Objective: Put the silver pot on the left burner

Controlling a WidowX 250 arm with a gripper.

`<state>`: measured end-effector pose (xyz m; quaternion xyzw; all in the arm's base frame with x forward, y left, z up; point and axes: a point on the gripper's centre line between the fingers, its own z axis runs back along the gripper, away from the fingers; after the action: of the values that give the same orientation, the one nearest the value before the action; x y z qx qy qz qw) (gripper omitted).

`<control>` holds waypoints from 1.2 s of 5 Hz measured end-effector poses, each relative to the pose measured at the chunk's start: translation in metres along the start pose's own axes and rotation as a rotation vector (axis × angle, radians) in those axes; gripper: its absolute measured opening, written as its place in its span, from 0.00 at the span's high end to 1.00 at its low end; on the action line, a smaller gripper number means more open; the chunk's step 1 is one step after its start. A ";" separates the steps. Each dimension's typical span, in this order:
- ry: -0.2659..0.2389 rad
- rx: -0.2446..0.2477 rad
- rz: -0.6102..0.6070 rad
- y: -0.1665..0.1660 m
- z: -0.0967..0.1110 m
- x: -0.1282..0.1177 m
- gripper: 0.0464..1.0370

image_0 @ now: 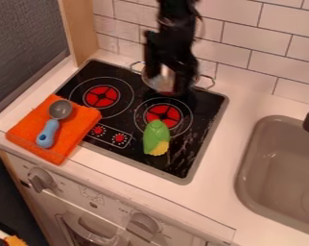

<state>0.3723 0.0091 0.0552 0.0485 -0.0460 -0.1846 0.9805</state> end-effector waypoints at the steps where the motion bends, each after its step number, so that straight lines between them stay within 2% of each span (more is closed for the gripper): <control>1: -0.008 -0.004 -0.028 -0.004 -0.014 0.011 0.04; 2: -0.027 -0.006 -0.039 -0.007 -0.027 0.021 0.10; 4: -0.022 -0.015 -0.045 -0.011 -0.040 0.019 0.68; 5: -0.014 -0.012 -0.058 -0.014 -0.040 0.017 0.83; 6: -0.029 -0.030 -0.070 -0.014 -0.035 0.015 0.90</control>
<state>0.3845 -0.0067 0.0198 0.0328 -0.0558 -0.2201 0.9733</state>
